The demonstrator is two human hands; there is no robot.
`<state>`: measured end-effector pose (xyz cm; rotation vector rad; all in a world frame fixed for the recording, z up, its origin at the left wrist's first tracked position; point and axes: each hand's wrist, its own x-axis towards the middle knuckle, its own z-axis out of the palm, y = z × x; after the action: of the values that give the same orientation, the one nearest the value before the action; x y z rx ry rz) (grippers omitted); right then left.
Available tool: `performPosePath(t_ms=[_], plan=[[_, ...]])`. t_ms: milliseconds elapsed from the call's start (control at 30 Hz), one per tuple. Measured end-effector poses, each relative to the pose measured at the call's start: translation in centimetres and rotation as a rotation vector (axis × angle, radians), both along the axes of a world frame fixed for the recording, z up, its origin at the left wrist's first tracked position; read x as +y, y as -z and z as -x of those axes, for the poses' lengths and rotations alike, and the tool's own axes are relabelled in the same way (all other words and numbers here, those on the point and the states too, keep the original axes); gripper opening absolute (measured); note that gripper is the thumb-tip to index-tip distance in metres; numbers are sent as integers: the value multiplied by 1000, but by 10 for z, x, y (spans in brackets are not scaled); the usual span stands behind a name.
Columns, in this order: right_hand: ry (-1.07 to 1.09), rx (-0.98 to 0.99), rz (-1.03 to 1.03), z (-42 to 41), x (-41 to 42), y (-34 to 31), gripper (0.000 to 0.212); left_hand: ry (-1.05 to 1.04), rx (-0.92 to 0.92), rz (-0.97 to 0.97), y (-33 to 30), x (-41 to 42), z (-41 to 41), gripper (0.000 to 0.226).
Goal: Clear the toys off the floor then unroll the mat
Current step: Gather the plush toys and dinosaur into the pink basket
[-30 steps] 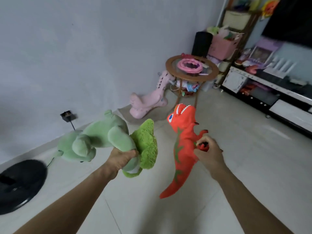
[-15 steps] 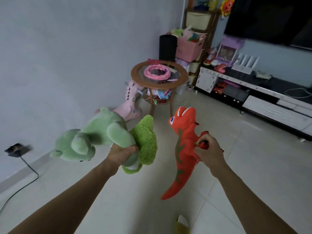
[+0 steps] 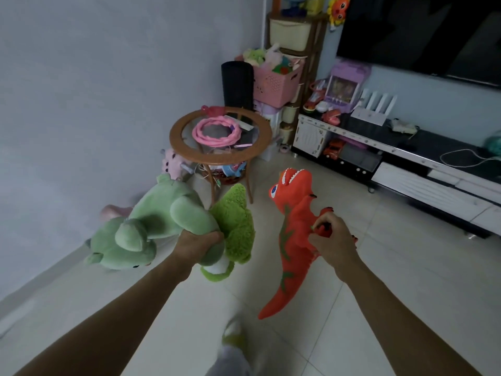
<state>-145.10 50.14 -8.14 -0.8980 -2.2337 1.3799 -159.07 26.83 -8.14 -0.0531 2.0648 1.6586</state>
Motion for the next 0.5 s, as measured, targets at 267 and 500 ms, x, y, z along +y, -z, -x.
performPosePath(t_ms=[267, 500], plan=[[17, -31, 8, 96, 79, 6, 28, 32, 1, -61, 8, 94, 112, 38], [51, -30, -19, 204, 146, -10, 28, 65, 57, -56, -10, 171, 222, 33]])
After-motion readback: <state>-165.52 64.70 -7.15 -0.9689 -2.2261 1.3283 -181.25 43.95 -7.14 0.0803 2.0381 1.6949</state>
